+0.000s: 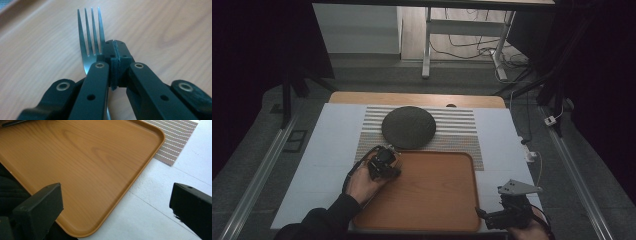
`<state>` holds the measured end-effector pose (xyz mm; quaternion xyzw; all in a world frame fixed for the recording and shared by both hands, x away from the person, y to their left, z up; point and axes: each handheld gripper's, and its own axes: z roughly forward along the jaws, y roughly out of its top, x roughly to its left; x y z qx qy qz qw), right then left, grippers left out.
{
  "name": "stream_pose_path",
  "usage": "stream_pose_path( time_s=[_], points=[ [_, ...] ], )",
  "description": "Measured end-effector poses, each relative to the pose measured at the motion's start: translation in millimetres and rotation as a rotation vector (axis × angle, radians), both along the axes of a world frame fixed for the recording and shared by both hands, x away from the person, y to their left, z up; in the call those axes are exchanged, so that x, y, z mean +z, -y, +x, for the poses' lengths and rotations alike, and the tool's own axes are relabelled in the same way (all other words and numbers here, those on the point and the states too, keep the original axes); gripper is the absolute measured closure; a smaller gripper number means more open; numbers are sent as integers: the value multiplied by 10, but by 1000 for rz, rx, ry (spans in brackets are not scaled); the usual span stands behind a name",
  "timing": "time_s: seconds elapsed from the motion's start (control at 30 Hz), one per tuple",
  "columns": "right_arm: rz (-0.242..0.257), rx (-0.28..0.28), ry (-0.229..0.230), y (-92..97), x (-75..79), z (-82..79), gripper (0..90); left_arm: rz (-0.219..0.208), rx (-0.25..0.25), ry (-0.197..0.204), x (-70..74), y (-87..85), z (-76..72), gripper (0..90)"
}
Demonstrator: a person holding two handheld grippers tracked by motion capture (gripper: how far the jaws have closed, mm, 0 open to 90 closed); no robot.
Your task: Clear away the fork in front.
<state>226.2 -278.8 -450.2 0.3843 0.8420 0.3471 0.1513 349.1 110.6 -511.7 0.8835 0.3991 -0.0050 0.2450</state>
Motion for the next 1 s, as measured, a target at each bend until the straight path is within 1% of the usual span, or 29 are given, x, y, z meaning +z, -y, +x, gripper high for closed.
stream_pose_path(
  time_s=[0.13,0.43,0.7,0.77,0.83,0.93,1.0],
  points=[
    [2,1,-2,1,0,1,0,-3,31,-9,-4,-106,46,885],
    [4,0,-5,3,0,3,0,5,96,-23,-7,-322,127,884],
    [6,-1,-7,5,-1,7,0,17,155,-36,-6,-503,180,884],
    [8,-1,-8,8,-1,9,0,13,170,-37,-11,-549,190,883],
    [9,-1,-10,10,-2,12,0,1,172,-39,-18,-577,195,884],
    [9,-1,-13,9,-3,14,0,8,170,-33,-15,-570,190,883],
    [8,-1,-11,7,-3,13,0,6,170,-38,-11,-575,188,881]
  ],
)
